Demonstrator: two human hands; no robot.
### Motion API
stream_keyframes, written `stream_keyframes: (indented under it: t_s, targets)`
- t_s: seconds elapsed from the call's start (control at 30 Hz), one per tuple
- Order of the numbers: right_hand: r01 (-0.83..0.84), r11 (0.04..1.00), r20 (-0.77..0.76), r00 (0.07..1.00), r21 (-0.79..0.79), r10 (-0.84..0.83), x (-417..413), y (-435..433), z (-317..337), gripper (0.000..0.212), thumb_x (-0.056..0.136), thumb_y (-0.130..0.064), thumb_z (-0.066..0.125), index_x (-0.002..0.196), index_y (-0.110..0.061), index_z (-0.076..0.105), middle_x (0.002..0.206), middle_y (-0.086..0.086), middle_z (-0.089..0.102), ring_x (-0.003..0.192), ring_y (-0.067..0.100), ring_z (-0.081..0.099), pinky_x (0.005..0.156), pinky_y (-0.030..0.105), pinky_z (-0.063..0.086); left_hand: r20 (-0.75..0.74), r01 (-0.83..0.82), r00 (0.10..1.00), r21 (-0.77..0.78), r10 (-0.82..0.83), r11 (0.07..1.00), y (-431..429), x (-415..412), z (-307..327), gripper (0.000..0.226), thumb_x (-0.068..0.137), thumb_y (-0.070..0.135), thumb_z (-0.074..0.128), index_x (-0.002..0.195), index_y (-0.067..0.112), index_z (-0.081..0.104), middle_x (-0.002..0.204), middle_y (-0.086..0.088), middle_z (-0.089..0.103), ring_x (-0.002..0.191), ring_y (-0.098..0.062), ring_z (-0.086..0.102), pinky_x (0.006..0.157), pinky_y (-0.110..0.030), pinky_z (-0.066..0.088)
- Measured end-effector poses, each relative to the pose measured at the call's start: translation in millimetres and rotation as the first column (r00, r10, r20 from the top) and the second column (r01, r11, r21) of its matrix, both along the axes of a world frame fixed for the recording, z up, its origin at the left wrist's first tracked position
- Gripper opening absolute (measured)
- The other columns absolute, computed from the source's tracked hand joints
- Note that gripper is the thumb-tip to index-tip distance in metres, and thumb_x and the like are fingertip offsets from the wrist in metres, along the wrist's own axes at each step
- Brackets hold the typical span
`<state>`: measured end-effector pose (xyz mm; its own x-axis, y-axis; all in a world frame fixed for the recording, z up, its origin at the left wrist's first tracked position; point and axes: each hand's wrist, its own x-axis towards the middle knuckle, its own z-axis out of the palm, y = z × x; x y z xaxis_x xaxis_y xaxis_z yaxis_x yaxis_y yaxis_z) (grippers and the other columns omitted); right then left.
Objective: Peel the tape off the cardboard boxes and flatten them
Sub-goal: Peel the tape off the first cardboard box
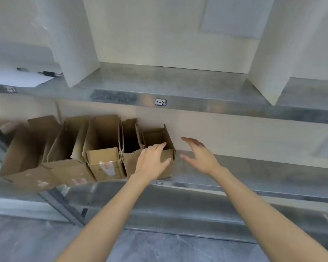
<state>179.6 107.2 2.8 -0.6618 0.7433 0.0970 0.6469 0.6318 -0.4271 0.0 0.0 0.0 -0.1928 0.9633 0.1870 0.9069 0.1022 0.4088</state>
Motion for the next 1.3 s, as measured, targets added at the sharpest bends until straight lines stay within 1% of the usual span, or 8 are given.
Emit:
stream_keyframes:
  t_s: [0.1, 0.33, 0.5, 0.63, 0.83, 0.93, 1.1, 1.3]
  targets:
    - [-0.007, 0.999, 0.025, 1.000, -0.036, 0.008, -5.1, 10.4, -4.2, 0.065, 0.094, -0.045, 0.056, 0.150, -0.035, 0.025, 0.154, -0.002, 0.035, 0.135, 0.024, 0.040, 0.106, 0.041, 0.041, 0.025, -0.050, 0.998, -0.006, 0.050, 0.999, 8.0, 3.7, -11.4, 0.061, 0.094, 0.039, 0.057, 0.148, 0.016, 0.042, 0.145, -0.004, 0.052, 0.132, -0.021, 0.048, 0.110, -0.033, 0.032]
    - [-0.081, 0.995, 0.032, 0.996, -0.052, 0.083, -11.1, 27.1, -12.5, 0.061, 0.095, -0.041, 0.055, 0.149, -0.036, 0.027, 0.154, -0.005, 0.034, 0.136, 0.022, 0.038, 0.106, 0.041, 0.040, -0.038, -0.161, 0.986, 0.040, 0.162, 0.986, 22.5, 19.5, -28.7, 0.052, 0.090, 0.037, 0.059, 0.139, 0.019, 0.052, 0.134, 0.000, 0.060, 0.124, -0.021, 0.051, 0.105, -0.034, 0.032]
    - [-0.131, 0.988, 0.009, 0.991, -0.086, 0.132, -14.6, 35.6, -14.6, 0.063, 0.096, -0.045, 0.053, 0.151, -0.037, 0.022, 0.154, -0.005, 0.033, 0.135, 0.020, 0.038, 0.104, 0.039, 0.042, -0.107, -0.206, 0.969, 0.128, 0.220, 0.970, 23.6, 28.9, -34.8, 0.042, 0.084, 0.033, 0.066, 0.123, 0.017, 0.066, 0.116, -0.002, 0.067, 0.108, -0.023, 0.058, 0.095, -0.038, 0.041]
    - [-0.159, 0.981, -0.021, 0.987, -0.108, 0.157, -18.4, 40.0, -16.8, 0.064, 0.095, -0.049, 0.053, 0.150, -0.038, 0.021, 0.154, -0.004, 0.034, 0.134, 0.020, 0.039, 0.103, 0.037, 0.041, -0.132, -0.250, 0.953, 0.163, 0.272, 0.955, 22.6, 33.1, -35.2, 0.035, 0.080, 0.034, 0.069, 0.112, 0.019, 0.070, 0.106, 0.000, 0.069, 0.100, -0.021, 0.061, 0.087, -0.038, 0.042]
    - [-0.209, 0.972, -0.012, 0.978, -0.104, 0.208, -20.2, 43.4, -15.7, 0.062, 0.096, -0.050, 0.052, 0.149, -0.037, 0.024, 0.153, -0.004, 0.033, 0.133, 0.020, 0.040, 0.101, 0.037, 0.043, -0.133, -0.352, 0.913, 0.226, 0.387, 0.908, 18.2, 40.8, -35.2, 0.032, 0.074, 0.032, 0.073, 0.104, 0.020, 0.073, 0.106, 0.002, 0.067, 0.101, -0.022, 0.056, 0.078, -0.036, 0.042]
    - [-0.220, 0.968, -0.008, 0.975, -0.119, 0.221, -20.5, 44.5, -16.8, 0.062, 0.096, -0.050, 0.051, 0.150, -0.034, 0.025, 0.153, -0.004, 0.033, 0.133, 0.019, 0.040, 0.102, 0.037, 0.042, -0.137, -0.379, 0.900, 0.222, 0.414, 0.898, 16.3, 40.8, -34.8, 0.035, 0.076, 0.032, 0.073, 0.108, 0.019, 0.071, 0.107, 0.002, 0.066, 0.097, -0.023, 0.054, 0.075, -0.035, 0.040]
    - [-0.241, 0.962, -0.014, 0.970, -0.126, 0.241, -19.6, 44.9, -18.0, 0.061, 0.096, -0.050, 0.050, 0.150, -0.032, 0.026, 0.153, -0.003, 0.035, 0.133, 0.020, 0.040, 0.103, 0.040, 0.042, -0.008, -0.360, 0.932, 0.081, 0.361, 0.930, 19.1, 41.7, -39.0, 0.047, 0.086, 0.035, 0.065, 0.127, 0.015, 0.057, 0.124, -0.001, 0.055, 0.110, -0.022, 0.051, 0.086, -0.034, 0.046]
    - [-0.255, 0.959, -0.021, 0.967, -0.121, 0.254, -8.8, 47.0, -14.9, 0.063, 0.095, -0.048, 0.054, 0.150, -0.034, 0.026, 0.154, -0.005, 0.033, 0.134, 0.018, 0.039, 0.103, 0.037, 0.042, 0.010, -0.343, 0.939, 0.098, 0.343, 0.934, 17.7, 44.7, -37.7, 0.042, 0.084, 0.038, 0.068, 0.118, 0.017, 0.055, 0.115, 0.001, 0.058, 0.104, -0.018, 0.049, 0.083, -0.030, 0.044]
